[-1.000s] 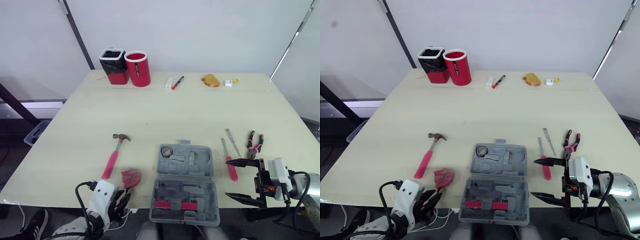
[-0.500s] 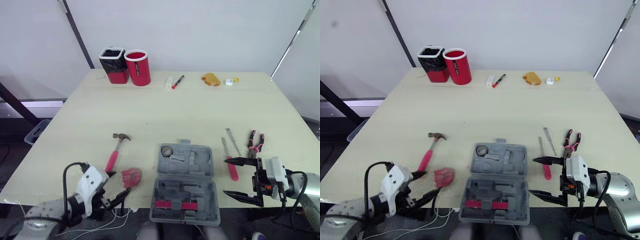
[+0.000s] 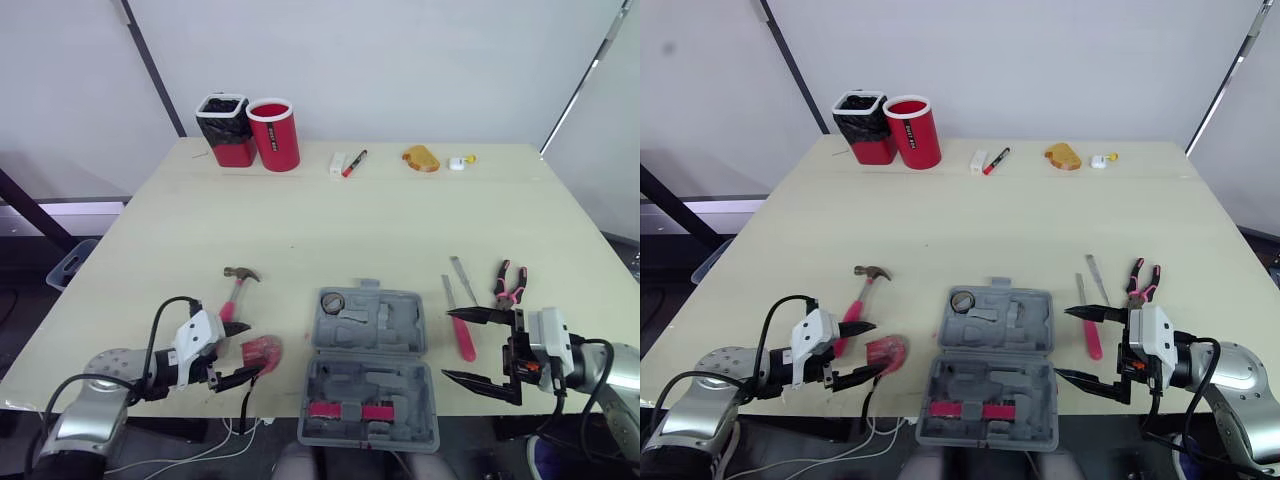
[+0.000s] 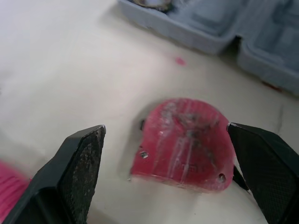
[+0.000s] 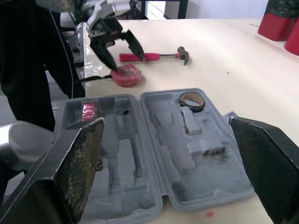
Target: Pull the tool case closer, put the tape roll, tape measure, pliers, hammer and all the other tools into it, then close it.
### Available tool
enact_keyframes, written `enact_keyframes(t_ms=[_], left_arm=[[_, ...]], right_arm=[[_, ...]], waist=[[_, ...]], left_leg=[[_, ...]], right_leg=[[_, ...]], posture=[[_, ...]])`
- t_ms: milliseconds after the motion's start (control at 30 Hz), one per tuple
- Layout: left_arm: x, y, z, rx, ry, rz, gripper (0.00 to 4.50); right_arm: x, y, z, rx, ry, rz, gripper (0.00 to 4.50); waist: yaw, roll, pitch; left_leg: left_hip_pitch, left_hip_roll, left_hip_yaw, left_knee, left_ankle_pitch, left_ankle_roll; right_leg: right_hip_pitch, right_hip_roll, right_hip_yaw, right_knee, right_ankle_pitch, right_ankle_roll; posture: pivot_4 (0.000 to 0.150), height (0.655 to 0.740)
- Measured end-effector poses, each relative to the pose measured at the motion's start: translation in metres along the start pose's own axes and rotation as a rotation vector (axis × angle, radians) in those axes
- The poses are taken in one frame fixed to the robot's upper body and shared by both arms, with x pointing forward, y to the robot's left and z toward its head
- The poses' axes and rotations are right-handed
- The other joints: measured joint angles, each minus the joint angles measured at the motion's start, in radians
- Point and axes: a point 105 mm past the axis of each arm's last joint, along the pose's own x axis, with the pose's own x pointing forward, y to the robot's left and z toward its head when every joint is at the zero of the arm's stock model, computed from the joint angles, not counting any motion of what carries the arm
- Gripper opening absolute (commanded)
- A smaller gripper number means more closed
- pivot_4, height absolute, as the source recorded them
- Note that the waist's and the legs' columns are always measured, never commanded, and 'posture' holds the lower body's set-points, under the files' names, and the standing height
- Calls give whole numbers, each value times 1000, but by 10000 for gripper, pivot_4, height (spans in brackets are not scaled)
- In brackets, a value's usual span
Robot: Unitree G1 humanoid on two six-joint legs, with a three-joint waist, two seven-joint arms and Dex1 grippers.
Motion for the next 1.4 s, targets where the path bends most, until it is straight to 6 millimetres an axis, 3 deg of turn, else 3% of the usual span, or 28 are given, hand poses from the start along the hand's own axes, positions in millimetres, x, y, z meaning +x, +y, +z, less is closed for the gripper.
enact_keyframes(t_ms=[300, 633, 667, 700, 733, 1100, 1167, 1400], left_arm=[[10, -4, -18, 98, 38, -121, 44183], [13, -2, -18, 140, 12, -144, 44183], [13, -3, -18, 138, 9, -148, 39020], [13, -3, -18, 138, 8, -154, 36722], [14, -5, -18, 137, 4, -159, 30559], [14, -6, -17, 130, -11, -167, 30123], [15, -5, -13, 139, -20, -180, 30122], [20, 18, 49, 317, -107, -228, 30122]], right_arm=[[2, -2, 4, -5, -4, -10, 45000], [3, -3, 6, -8, -12, -21, 45000], [3, -3, 6, -7, -14, -23, 45000], [3, -3, 6, -6, -15, -24, 45000], [3, -3, 6, -5, -17, -24, 45000], [7, -4, 8, -9, -27, -8, 45000], [7, -4, 8, 3, -27, -7, 45000], [10, -7, 11, 80, -69, -12, 45000]], waist=[[1, 0, 0], [2, 1, -1], [2, 1, -1], [2, 1, -1], [2, 1, -1], [2, 1, -1], [2, 1, -1], [5, 0, 0]], left_leg=[[0, 0, 0, 0, 0, 0], [0, 0, 0, 1, 0, 0], [0, 0, 0, 1, 0, 0], [0, 0, 0, 1, 0, 0], [0, 0, 0, 1, 0, 0], [0, 0, 0, 1, 0, 0], [0, 0, 0, 1, 0, 0], [-1, 0, -1, 2, 0, 0]], right_leg=[[0, 0, 0, 0, 1, 1], [0, 0, 0, 1, 2, 3], [0, 0, 0, 1, 2, 3], [0, 0, 0, 1, 2, 3], [0, 0, 0, 1, 2, 3], [0, 0, 0, 1, 2, 4], [0, 0, 0, 1, 2, 4], [1, 1, -1, 1, 2, 4]], posture=[[1500, 7400], [1500, 7400], [1500, 7400], [1500, 7400], [1500, 7400], [1500, 7400], [1500, 7400], [1500, 7400]])
